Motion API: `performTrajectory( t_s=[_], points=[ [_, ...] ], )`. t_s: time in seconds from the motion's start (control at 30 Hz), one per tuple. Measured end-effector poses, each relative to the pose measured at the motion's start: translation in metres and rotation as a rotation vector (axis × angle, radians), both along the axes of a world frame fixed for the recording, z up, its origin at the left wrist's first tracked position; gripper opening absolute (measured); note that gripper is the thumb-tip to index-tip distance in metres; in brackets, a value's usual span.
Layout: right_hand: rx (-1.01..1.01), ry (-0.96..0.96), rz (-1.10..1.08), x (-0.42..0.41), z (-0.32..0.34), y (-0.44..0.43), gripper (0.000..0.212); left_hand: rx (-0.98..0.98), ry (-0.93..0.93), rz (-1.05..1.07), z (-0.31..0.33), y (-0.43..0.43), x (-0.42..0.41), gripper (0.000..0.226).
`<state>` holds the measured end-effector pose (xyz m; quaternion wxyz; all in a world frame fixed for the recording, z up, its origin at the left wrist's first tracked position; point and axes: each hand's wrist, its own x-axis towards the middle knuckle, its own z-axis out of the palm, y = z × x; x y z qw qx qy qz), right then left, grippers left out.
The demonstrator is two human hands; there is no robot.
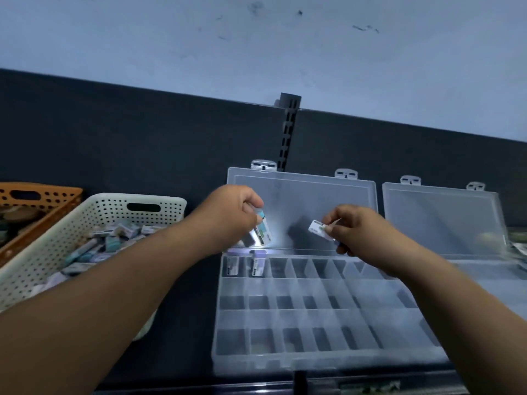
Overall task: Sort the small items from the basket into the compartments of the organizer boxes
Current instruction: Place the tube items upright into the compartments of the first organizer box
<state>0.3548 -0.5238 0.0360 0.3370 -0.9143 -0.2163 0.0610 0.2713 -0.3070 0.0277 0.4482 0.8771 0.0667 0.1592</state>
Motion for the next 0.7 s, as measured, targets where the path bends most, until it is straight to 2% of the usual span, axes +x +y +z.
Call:
performTrajectory(
  t_s=[0.07,0.17,0.27,0.37,0.43,0.6,0.7],
  points=[
    [-0.036,-0.012,0.037,0.007,-0.005,-0.006,0.003,0.073,0.040,0.021,-0.003,-0.013,0.009,0.009],
    [-0.133,-0.077,0.099,0.018,-0.010,-0.011,0.013,0.167,0.088,0.055,-0.009,-0.025,0.019,0.011],
    [-0.203,-0.136,0.177,0.026,-0.012,-0.013,0.006,0.205,0.122,0.079,-0.016,-0.033,0.029,0.016],
    [-0.262,-0.158,0.261,0.033,-0.018,-0.009,0.015,0.250,0.142,0.078,-0.020,-0.037,0.033,0.023],
    [-0.299,-0.174,0.307,0.036,-0.021,-0.004,0.016,0.286,0.166,0.081,-0.024,-0.039,0.035,0.017],
    [-0.281,-0.198,0.332,0.045,-0.036,0.012,0.029,0.401,0.212,0.075,-0.033,-0.046,0.042,0.016],
    [-0.322,-0.209,0.347,0.050,-0.048,0.019,0.025,0.443,0.247,0.051,-0.039,-0.049,0.046,0.018]
  ],
)
